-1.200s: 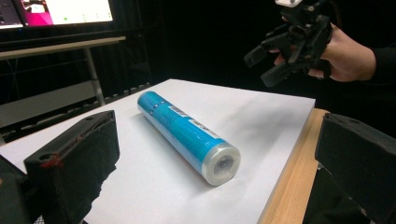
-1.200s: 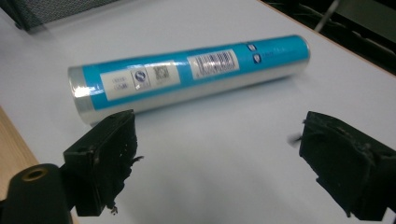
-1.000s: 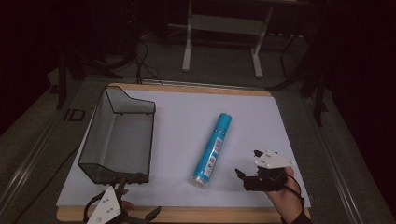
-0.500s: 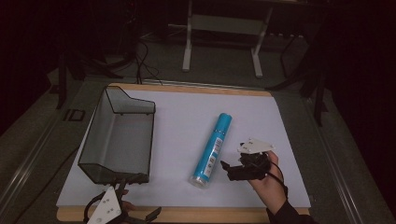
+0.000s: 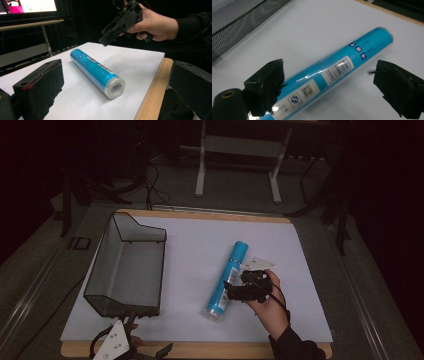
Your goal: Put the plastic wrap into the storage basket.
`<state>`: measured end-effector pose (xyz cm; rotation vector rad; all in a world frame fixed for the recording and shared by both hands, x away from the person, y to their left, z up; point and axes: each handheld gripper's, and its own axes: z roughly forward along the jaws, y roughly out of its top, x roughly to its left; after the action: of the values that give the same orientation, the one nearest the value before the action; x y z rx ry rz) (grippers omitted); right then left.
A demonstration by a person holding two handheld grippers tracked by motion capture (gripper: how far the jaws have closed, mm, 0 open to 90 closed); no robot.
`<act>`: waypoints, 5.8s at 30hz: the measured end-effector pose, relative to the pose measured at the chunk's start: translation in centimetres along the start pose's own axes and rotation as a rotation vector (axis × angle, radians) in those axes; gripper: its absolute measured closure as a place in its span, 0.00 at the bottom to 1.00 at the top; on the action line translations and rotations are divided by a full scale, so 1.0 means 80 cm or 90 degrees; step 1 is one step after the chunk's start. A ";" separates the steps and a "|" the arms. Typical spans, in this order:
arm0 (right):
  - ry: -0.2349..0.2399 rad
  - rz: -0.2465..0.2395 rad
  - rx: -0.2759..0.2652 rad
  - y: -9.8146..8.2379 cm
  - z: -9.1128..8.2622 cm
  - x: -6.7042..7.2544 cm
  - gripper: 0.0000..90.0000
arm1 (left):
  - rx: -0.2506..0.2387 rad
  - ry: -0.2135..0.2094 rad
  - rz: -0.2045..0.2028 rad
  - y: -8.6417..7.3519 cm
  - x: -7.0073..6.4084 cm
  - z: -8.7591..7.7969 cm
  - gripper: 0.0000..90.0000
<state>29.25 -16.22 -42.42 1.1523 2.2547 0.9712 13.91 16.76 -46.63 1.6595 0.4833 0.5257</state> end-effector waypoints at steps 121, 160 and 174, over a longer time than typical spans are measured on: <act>0.180 0.365 0.094 0.143 0.108 -0.012 0.35 | 0.008 -0.005 0.016 -0.001 -0.003 0.000 0.01; 0.256 0.265 0.079 0.259 0.136 0.106 0.35 | -0.003 -0.002 0.011 0.000 -0.004 -0.006 0.01; 0.280 0.226 0.145 0.253 0.187 0.161 0.35 | -0.006 -0.001 0.008 0.000 -0.004 -0.011 0.01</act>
<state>42.14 8.55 -37.96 1.6118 2.6089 1.2244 13.17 17.27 -46.58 1.6548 0.4688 0.5344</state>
